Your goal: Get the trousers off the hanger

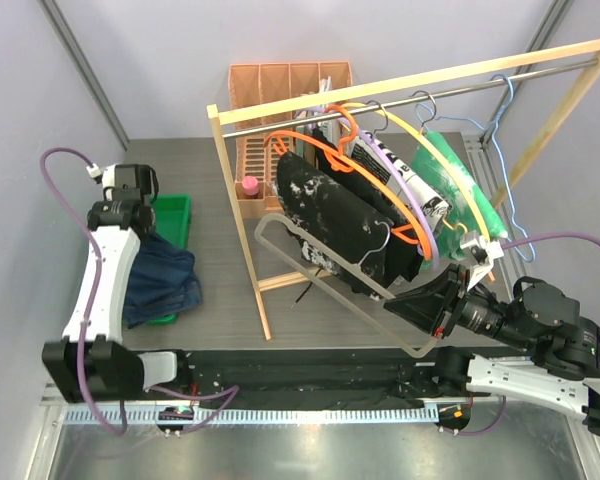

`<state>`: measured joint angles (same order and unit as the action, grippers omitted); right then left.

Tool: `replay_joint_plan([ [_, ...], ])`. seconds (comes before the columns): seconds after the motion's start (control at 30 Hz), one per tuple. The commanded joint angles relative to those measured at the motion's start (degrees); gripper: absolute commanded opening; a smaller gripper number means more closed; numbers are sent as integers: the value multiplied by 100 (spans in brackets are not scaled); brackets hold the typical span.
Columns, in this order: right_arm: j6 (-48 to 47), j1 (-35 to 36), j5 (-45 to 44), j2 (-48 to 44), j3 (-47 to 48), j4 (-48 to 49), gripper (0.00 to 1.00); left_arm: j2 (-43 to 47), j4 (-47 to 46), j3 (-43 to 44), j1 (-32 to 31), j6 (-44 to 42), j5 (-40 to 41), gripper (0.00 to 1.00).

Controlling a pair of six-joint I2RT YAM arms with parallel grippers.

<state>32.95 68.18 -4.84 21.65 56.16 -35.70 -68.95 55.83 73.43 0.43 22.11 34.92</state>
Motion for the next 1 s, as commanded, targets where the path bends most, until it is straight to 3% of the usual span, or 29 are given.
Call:
replay_joint_plan([
  [0.0, 54, 2, 159, -47, 237, 151, 1, -460, -968, 57, 572, 39, -301, 0],
  [0.27, 19, 2, 54, 6, 334, 81, 1, -2060, -1635, 427, 1293, -206, -661, 0],
  [0.63, 203, -7, -87, 322, 308, 107, 1, -4028, -1919, 1613, 1381, -251, -451, 0],
  [0.73, 247, 2, -140, 384, 316, 108, 1, -4057, -1769, 1684, 1373, -119, -529, 21],
  [0.77, 247, 2, -183, 401, 334, 90, 1, -3995, -1743, 1631, 1381, -84, -582, 34],
  [0.87, 177, 2, -298, 507, 430, -42, 1, -3548, -1708, 1350, 1381, 65, -749, 57],
  [0.97, 71, 2, -412, 647, 536, -156, 1, -2918, -1488, 1052, 1381, 241, -1021, 67],
])
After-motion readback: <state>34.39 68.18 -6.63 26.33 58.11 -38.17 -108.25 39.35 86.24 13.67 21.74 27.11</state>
